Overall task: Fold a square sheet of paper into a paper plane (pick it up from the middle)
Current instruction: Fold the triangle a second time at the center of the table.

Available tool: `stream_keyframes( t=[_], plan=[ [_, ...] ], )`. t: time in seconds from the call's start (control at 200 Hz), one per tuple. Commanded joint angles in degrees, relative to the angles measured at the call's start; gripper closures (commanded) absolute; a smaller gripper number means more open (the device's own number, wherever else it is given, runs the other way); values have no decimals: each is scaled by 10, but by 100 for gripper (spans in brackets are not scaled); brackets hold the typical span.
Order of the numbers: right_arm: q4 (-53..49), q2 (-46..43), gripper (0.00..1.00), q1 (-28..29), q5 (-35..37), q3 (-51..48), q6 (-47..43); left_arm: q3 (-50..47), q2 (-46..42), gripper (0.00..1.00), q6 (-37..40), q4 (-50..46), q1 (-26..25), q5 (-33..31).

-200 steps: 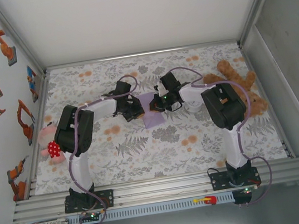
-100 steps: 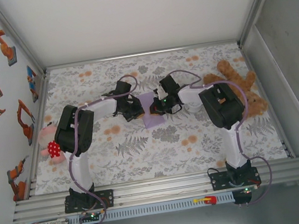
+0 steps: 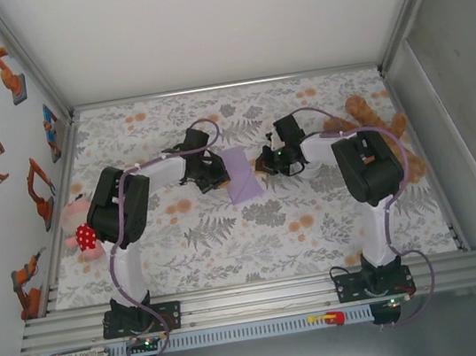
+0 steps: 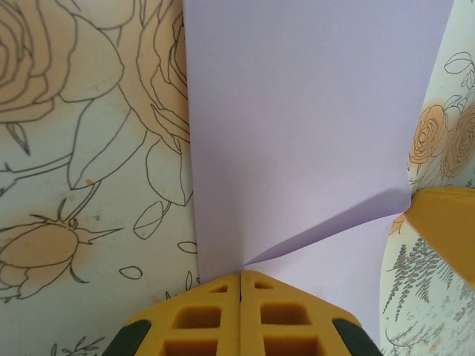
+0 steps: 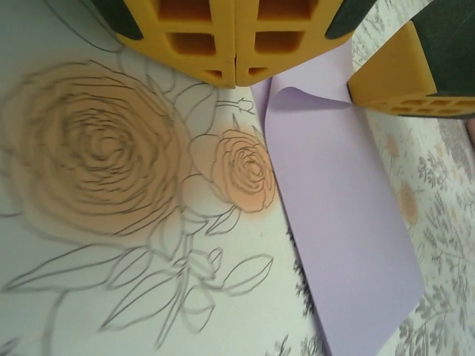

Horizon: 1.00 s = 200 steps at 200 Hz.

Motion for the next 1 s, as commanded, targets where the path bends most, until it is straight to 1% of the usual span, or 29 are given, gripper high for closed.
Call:
stream_keyframes(
  t=[0.0,0.115,0.275,0.431,0.531,0.711,0.901,0.997],
  plan=[
    [-27,-34,100,7,35,13,-19,-17,34,100,16,-69,11,-56],
    [-40,-30,100,36,22,26,-38,-13,36,100,17,-70,10,-55],
    [-46,7,100,70,4,52,-37,-10,37,100,16,-71,11,-53],
    [-53,35,100,78,0,84,-32,-10,38,100,16,-70,11,-51],
    [-63,49,100,78,10,98,-31,-10,39,100,16,-71,10,-51],
    [-67,56,100,59,33,86,-22,-14,38,100,16,-71,11,-56],
    [-64,46,100,13,58,60,-8,-14,38,100,23,-78,11,-66],
    [-65,33,100,-1,65,60,-6,-7,38,100,29,-82,13,-69]
  ],
)
